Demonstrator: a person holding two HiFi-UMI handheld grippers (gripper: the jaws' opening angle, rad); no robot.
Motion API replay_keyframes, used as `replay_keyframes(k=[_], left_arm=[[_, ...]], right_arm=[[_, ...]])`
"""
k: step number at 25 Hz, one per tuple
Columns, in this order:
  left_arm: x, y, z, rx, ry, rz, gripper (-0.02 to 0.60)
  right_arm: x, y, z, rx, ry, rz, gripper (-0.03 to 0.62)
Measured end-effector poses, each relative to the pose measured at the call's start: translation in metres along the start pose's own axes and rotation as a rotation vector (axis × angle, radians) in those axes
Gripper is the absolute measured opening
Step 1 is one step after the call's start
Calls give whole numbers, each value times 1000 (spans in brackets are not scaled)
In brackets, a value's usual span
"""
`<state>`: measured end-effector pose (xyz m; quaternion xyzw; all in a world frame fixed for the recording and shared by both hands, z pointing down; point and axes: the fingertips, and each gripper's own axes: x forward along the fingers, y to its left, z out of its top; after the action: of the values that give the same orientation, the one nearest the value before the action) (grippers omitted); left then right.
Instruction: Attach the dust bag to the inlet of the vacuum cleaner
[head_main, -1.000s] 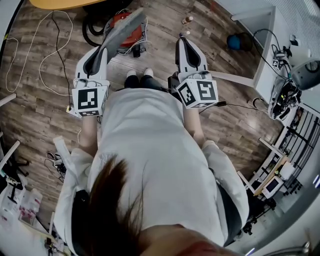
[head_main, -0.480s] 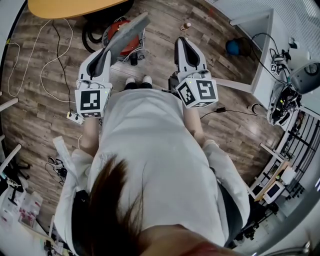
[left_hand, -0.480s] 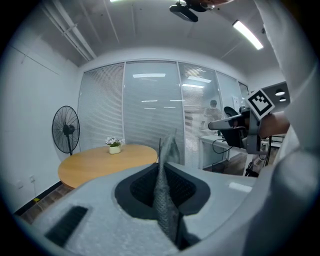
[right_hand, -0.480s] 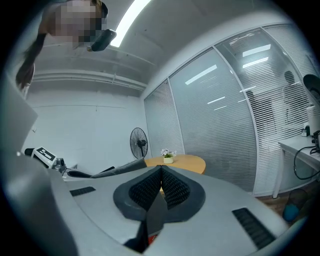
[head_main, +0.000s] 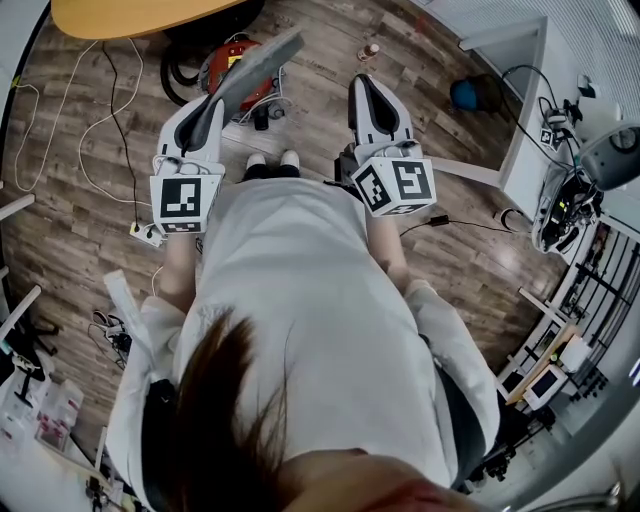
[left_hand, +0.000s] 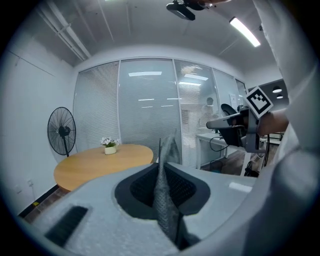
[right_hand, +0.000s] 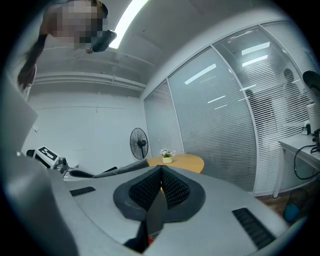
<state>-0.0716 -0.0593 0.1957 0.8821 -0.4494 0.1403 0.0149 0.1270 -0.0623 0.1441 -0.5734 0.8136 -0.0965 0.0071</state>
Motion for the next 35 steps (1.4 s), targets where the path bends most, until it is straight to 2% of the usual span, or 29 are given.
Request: replay_keyframes(k=[7,9,10,12,19,24,35], left_arm=[[11,-15,-6,26,20,-63,40],[16,-19,-12,28,24,-93,40],[18,-21,-15,27,31,-105,40],[20,-24,-19,26,50,-121,40],[30,-36,-21,32,72,-174,40],[35,-43,-28,51,104,-213,40],[44,-58,-72,67,183,-301,40]], right_arm=[[-8,-6,-4,-33,-4,1,5],[-7,-6,-9,-51,3,-2,25],[-5,-5,-13,-57,12,3,50],[-4,-3,-17,-63,33,19,59],[-1,-1,-17,-115,66,64,67],[4,1,-27,-185,126,115,99],[15,10,-82,-204,287,232,134]])
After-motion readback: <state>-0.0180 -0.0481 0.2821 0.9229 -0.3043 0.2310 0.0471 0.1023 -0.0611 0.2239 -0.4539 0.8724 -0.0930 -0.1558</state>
